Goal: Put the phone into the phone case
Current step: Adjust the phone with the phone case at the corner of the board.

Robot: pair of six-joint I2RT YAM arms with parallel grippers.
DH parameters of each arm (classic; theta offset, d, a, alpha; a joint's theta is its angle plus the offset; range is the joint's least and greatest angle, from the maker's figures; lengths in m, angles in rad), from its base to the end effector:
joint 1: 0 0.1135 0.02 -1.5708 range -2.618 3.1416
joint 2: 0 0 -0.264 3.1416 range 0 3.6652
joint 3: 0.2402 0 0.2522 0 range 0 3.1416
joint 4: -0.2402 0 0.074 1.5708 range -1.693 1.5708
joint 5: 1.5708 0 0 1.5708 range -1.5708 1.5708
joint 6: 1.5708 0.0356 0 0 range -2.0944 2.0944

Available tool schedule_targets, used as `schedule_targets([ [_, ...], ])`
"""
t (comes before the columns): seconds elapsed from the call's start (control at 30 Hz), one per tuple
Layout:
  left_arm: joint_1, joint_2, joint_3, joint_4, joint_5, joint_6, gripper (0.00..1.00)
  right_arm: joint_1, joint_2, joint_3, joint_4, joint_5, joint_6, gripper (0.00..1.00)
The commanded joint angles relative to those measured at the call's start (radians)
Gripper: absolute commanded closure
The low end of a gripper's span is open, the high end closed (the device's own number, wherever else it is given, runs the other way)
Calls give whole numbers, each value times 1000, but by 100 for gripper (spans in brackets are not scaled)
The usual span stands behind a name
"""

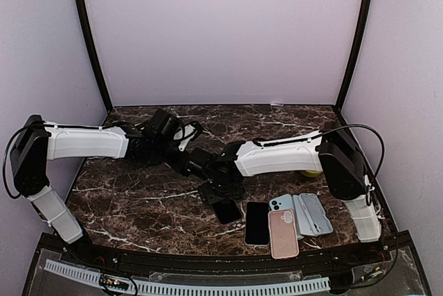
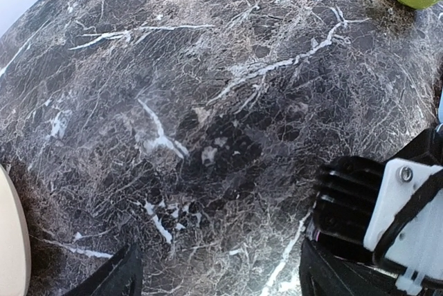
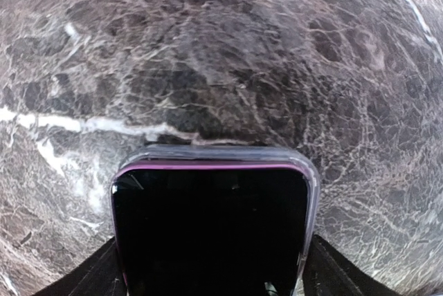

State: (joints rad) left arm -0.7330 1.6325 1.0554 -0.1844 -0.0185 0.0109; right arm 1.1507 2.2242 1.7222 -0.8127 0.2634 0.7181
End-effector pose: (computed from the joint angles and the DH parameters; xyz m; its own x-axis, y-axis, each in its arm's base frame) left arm 0.2632 -0.2361 0.2180 -0.5056 0.4699 -0.7236 0.6646 0.7469 0.0207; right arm 0.1926 0.4085 0.1530 -0.8594 -0.3664 -0.3565 -0.3840 0.9230 -0.0230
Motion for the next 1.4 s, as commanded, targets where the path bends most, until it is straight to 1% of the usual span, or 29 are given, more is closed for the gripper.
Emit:
schedule_targets([
  [0.0,0,-30,7,-17,15,-8,20,-1,44,2,-19,-2,2,23],
  [0.1,0,-32,6,-17,15,-8,20,-1,37,3,-17,1,3,38],
  [0.2,1,-36,3,-11,15,-8,21,0,13,1,-4,5,-1,49],
  [0.3,0,-42,-8,6,45,-8,21,-1,-32,-23,38,6,-16,57],
  [0.4,1,-51,-18,21,51,-8,21,-3,-97,-73,118,14,-25,59],
  [0.43,1,-51,-19,24,50,-8,21,-4,-110,-90,142,6,-29,57],
  [0.5,0,-47,-18,23,51,-8,21,-12,-119,-118,171,-9,-30,50],
  [0.67,1,-29,-18,20,63,-8,21,-14,-100,-117,148,24,-18,47],
  [0.7,1,-23,-17,20,70,-22,21,-14,-104,-121,151,31,-16,45],
  [0.77,0,-15,-17,20,82,-41,21,-15,-116,-132,170,38,-19,39],
  [0.87,1,-3,-15,20,96,-52,21,-19,-128,-151,205,27,-26,32],
  [0.97,1,7,-13,18,97,-53,21,-25,-104,-149,194,19,-23,29],
  [1.13,0,17,-11,15,98,-53,21,-28,-91,-133,168,3,-30,14],
  [1.3,1,35,-5,5,108,-58,21,-28,-149,-128,179,-30,-63,8],
  [1.37,0,42,-1,0,114,-59,22,-27,-184,-135,179,-54,-81,7],
])
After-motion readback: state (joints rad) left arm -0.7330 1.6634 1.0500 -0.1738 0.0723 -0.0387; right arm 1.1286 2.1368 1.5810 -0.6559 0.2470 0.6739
